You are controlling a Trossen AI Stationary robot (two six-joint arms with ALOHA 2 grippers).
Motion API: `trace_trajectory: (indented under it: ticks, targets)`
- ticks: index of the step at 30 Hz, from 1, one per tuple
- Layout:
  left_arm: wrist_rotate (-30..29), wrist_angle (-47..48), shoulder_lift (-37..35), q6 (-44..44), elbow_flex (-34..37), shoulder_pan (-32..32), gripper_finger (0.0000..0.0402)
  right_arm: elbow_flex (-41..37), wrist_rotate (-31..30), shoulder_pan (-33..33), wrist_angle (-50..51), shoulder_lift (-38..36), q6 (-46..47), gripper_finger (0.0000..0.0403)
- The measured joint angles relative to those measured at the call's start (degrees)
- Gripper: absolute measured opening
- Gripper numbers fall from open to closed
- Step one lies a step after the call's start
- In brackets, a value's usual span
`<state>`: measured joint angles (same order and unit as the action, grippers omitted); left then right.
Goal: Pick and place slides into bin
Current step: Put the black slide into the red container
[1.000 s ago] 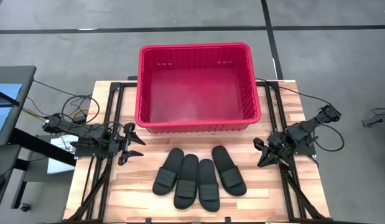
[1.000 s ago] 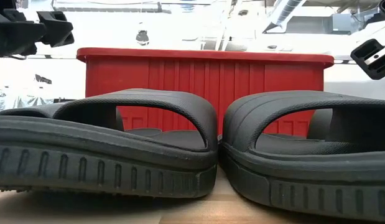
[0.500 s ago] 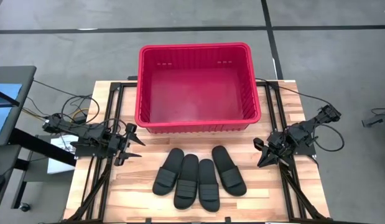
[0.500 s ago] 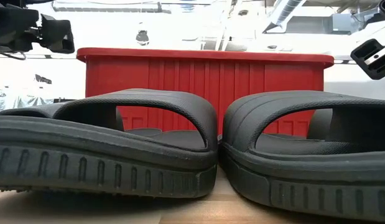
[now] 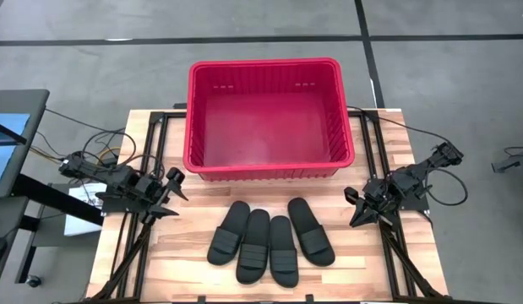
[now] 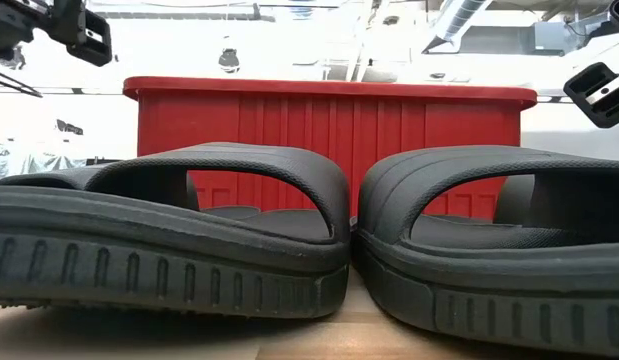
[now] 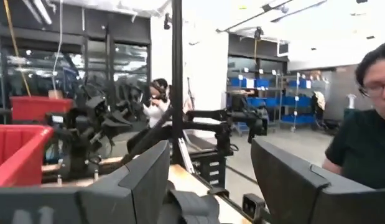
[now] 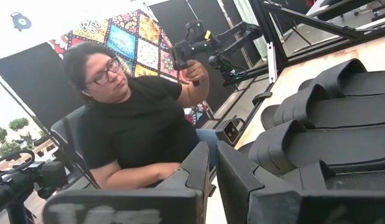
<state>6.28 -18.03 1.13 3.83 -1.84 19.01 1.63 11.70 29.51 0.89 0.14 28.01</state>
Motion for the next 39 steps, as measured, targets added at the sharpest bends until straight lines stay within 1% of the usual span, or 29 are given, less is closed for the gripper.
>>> trace_trajectory:
  ticks: [3, 7, 12, 15, 17, 19, 23, 25, 27, 30, 32, 36, 39]
  targets:
    - [-3.99, -0.56, 0.55, 0.22, -1.52, 0.58, 0.0219, 0.01, 0.0, 0.0, 0.01, 0.02, 0.0, 0.0021]
    - [-9.29, 3.0, 2.88, 1.62, -4.33, 1.0, 0.0219, 0.02, 0.0, -0.02, 0.0, 0.02, 0.0, 0.0021]
    - [-13.62, 7.84, 8.58, 3.97, -7.56, 1.02, 0.0219, 0.01, 0.01, -0.01, 0.0, 0.0, 0.0, 0.0021]
    - [-13.41, 8.25, 13.26, 4.12, -9.35, 1.02, 0.0219, 0.0, 0.0, -0.02, 0.0, 0.02, 0.0, 0.0021]
    - [-11.15, 8.45, 16.74, 4.12, -10.63, 1.05, 0.0219, 0.01, 0.0, -0.01, 0.01, 0.01, 0.0, 0.0021]
    - [-7.57, 8.55, 20.59, 3.86, -12.27, 1.05, 0.0219, 0.0, 0.0, -0.01, 0.0, 0.0, 0.0, 0.0021]
    - [2.67, 9.72, 28.87, 3.14, -16.27, 1.07, 0.0219, 0.01, 0.02, 0.0, 0.0, 0.01, 0.0, 0.0021]
    - [5.41, 11.19, 33.4, 3.0, -18.65, 1.27, 0.0219, 0.0, 0.0, -0.01, 0.01, 0.01, 0.0, 0.0021]
    - [4.85, 13.97, 37.59, 1.61, -21.02, 1.91, 0.0219, 0.0, 0.0, -0.02, 0.0, 0.02, 0.0, 0.0021]
    - [0.04, 19.22, 43.95, -1.64, -24.94, 3.3, 0.0219, 0.0, 0.01, 0.0, 0.02, 0.01, 0.0, 0.0021]
    - [-2.15, 23.29, 47.76, -2.68, -27.43, 4.1, 0.0219, 0.0, 0.0, -0.01, 0.0, 0.0, 0.0, 0.0021]
    - [-4.03, 29.01, 54.36, -2.74, -32.35, 5.43, 0.0219, 0.01, 0.0, 0.0, 0.0, 0.02, 0.0, 0.0021]
    - [-6.51, 33.9, 58.64, -1.02, -35.88, 6.29, 0.0219, 0.0, 0.0, -0.02, 0.0, 0.02, 0.0, 0.0021]
